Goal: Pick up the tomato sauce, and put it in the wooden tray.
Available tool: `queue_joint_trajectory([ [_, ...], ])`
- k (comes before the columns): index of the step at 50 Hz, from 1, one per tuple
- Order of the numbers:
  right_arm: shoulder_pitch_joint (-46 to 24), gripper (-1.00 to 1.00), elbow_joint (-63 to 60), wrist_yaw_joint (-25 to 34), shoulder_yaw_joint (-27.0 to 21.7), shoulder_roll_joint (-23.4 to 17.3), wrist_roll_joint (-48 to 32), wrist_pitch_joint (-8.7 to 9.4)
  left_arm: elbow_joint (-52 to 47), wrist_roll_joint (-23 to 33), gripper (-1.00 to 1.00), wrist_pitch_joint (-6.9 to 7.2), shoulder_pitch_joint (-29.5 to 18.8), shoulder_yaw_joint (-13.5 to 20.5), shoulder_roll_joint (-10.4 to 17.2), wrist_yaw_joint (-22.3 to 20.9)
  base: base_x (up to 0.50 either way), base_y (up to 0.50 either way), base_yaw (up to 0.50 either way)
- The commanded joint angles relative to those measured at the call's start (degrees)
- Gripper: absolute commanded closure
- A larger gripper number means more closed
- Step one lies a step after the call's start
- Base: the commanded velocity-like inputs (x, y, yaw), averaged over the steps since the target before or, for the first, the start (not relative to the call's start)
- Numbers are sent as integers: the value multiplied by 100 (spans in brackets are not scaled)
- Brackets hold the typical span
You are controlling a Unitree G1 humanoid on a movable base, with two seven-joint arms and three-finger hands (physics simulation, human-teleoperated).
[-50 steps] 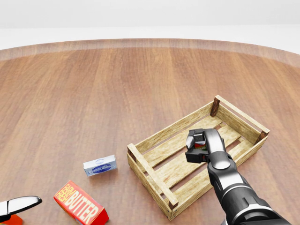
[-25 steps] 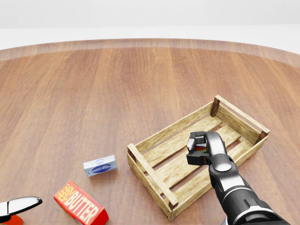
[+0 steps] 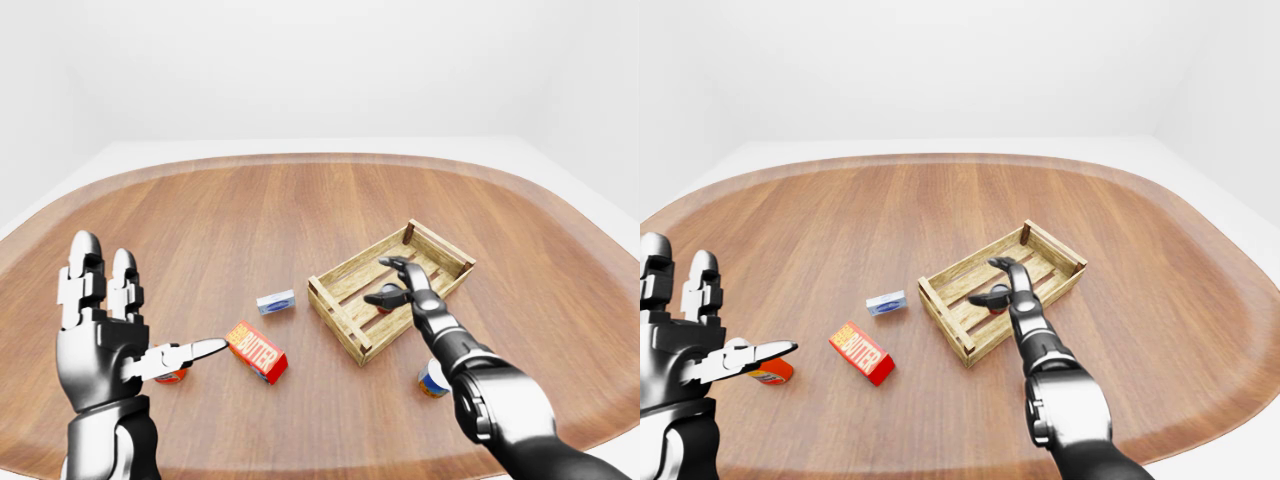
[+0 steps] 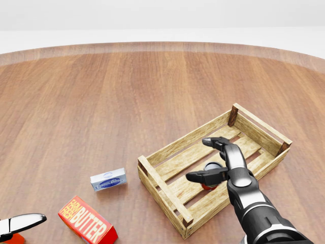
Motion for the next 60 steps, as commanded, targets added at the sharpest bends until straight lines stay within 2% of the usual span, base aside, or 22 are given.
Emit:
queue_joint_trajectory([
  [1, -10, -100, -17, -42, -28, -21, -40, 0, 38, 9, -100, 0, -30, 1, 13, 7, 0, 0, 0],
  [24, -257, -100, -397, 145, 14, -172, 314, 0, 109, 50, -100, 0, -63, -64, 50, 45, 0, 0, 0],
  [36, -143, -100, -861, 290, 89, -157, 502, 0, 105, 54, -100, 0, -45, -67, 42, 38, 0, 0, 0],
  [41, 36, -100, -1449, 667, 53, -146, 849, 0, 89, 58, -100, 0, -32, -72, 35, 31, 0, 0, 0],
  [47, 673, -100, -3074, 1390, 0, -93, 1643, 0, 99, 60, -100, 0, -36, -67, 37, 28, 0, 0, 0],
  [49, 910, -100, -3609, 1604, -9, -80, 1900, 188, 109, 64, -100, 0, -42, -70, 39, 29, 0, 0, 0],
  [52, 1260, -100, -4314, 1872, -32, -85, 2206, 583, 108, 66, -100, 0, -40, -71, 40, 30, 0, 0, 0],
  [53, 1387, -100, -4562, 2002, -72, -91, 2387, 775, 101, 62, -100, 0, -39, -67, 40, 29, 0, 0, 0],
  [55, 1580, -100, -4927, 2187, -115, -112, 2636, 1000, 101, 59, -100, 0, -46, -62, 43, 32, 0, 0, 0],
  [60, 2082, -100, -5831, 2531, -249, -187, 3139, 1000, 89, 67, -100, 0, -35, -69, 38, 29, 0, 0, 0],
])
